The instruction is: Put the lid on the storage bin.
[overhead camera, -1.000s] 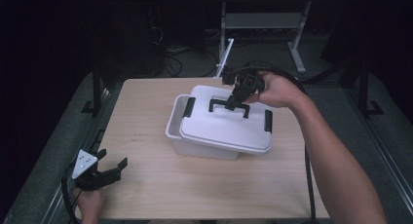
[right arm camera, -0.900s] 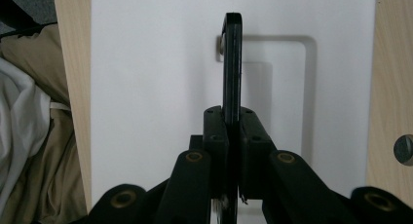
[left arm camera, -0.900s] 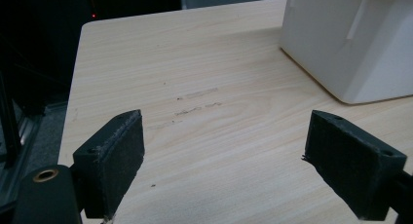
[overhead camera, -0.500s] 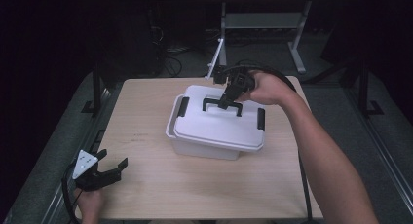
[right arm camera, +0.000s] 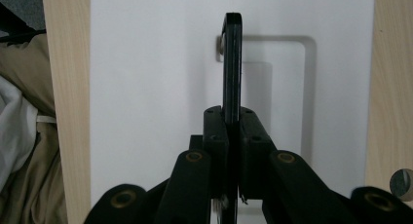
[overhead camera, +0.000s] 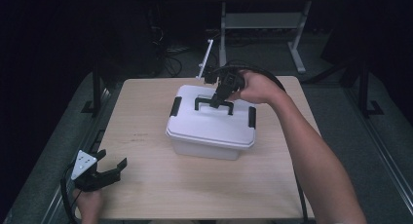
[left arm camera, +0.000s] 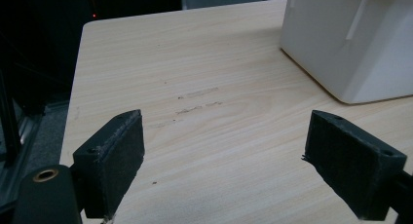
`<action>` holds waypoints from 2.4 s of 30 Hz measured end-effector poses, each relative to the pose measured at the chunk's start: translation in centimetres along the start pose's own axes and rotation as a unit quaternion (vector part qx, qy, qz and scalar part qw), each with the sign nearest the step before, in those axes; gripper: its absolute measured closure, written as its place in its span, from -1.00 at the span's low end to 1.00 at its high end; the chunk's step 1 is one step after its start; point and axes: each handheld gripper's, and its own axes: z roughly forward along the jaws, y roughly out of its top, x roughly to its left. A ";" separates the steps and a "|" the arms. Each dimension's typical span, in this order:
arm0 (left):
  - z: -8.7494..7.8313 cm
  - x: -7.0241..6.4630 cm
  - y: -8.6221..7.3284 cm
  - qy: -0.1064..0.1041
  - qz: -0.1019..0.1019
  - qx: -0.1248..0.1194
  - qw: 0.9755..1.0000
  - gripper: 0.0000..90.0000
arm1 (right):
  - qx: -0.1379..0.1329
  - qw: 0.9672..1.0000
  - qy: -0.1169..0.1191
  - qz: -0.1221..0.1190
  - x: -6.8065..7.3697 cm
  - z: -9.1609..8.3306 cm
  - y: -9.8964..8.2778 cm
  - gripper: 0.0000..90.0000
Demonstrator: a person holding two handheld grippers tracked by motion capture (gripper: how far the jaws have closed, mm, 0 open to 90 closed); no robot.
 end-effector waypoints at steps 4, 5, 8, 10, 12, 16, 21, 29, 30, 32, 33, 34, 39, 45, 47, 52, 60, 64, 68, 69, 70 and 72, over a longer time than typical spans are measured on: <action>0.0 -0.1 0.0 -0.001 0.001 0.000 1.000 -0.70 | 0.003 1.000 0.001 0.000 -0.4 0.4 0.3 0.87; 0.0 -0.1 0.0 -0.001 0.001 0.000 1.000 -0.70 | 0.003 1.000 0.001 0.000 -0.4 0.4 0.3 0.87; 0.0 -0.1 0.0 -0.001 0.000 0.000 1.000 -0.69 | 0.007 1.000 0.001 0.000 -0.6 0.9 0.6 0.87; 0.1 -0.1 0.0 -0.002 0.002 0.000 1.000 -0.69 | 0.008 1.000 0.002 -0.003 -0.8 1.2 0.8 0.87; 0.0 -0.2 0.0 -0.001 0.002 -0.001 1.000 -0.70 | 0.009 1.000 0.003 -0.004 -0.9 1.6 0.9 0.87; 0.0 -0.1 0.0 -0.001 0.001 0.000 1.000 -0.69 | 0.016 1.000 0.004 -0.003 -1.1 2.3 1.2 0.87; -0.1 0.0 0.0 0.000 -0.002 -0.002 1.000 -0.70 | 0.016 1.000 0.000 -0.004 -1.4 2.8 1.2 0.86; -0.1 0.0 0.0 0.000 0.000 -0.003 1.000 -0.70 | 0.016 1.000 -0.001 -0.006 -1.8 3.3 1.3 0.87; -0.1 0.0 0.0 0.000 0.000 -0.003 1.000 -0.70 | 0.017 1.000 -0.002 -0.005 -1.8 3.4 1.4 0.86; -0.2 0.0 0.0 0.000 -0.002 -0.003 1.000 -0.70 | 0.019 1.000 -0.002 -0.005 -1.9 3.6 1.4 0.86; -0.2 0.0 0.0 0.000 -0.002 -0.003 1.000 -0.70 | 0.019 1.000 -0.001 -0.005 -2.0 3.6 1.4 0.86; -0.2 0.0 0.0 0.000 -0.002 -0.003 1.000 -0.69 | 0.020 1.000 -0.002 -0.004 -2.0 3.7 1.4 0.86; -0.1 0.0 0.0 -0.001 0.000 -0.003 1.000 -0.70 | 0.017 1.000 -0.002 -0.006 -2.2 3.8 1.4 0.86; -0.2 -0.1 0.0 0.000 -0.002 -0.004 1.000 -0.69 | 0.020 1.000 -0.002 -0.003 -2.2 4.0 1.5 0.86; -0.2 -0.1 0.0 0.000 -0.003 -0.004 1.000 -0.70 | 0.018 1.000 -0.002 -0.005 -2.2 4.1 1.5 0.86; -0.2 -0.1 0.0 0.001 -0.003 -0.003 1.000 -0.69 | 0.017 1.000 0.000 -0.005 -2.1 4.2 1.4 0.86; -0.2 0.0 0.0 0.001 -0.003 -0.003 1.000 -0.70 | 0.020 1.000 -0.003 -0.003 -2.3 4.4 1.5 0.86; -0.2 0.0 0.0 0.001 -0.002 -0.003 1.000 -0.70 | 0.020 1.000 -0.001 -0.004 -2.3 4.7 1.7 0.86; -0.3 0.0 0.0 0.002 -0.003 -0.004 1.000 -0.69 | 0.009 1.000 0.000 -0.001 -2.4 4.6 1.7 0.80; -0.3 0.0 0.0 0.002 -0.004 -0.004 1.000 -0.70 | 0.001 1.000 0.004 0.002 -2.4 4.4 1.6 0.78; -0.3 0.0 0.0 0.001 -0.003 -0.003 1.000 -0.70 | 0.000 1.000 0.003 0.002 -2.4 4.2 1.6 0.77; -0.2 0.0 0.0 0.001 -0.003 -0.003 1.000 -0.70 | 0.001 1.000 0.003 0.001 -2.2 4.1 1.6 0.75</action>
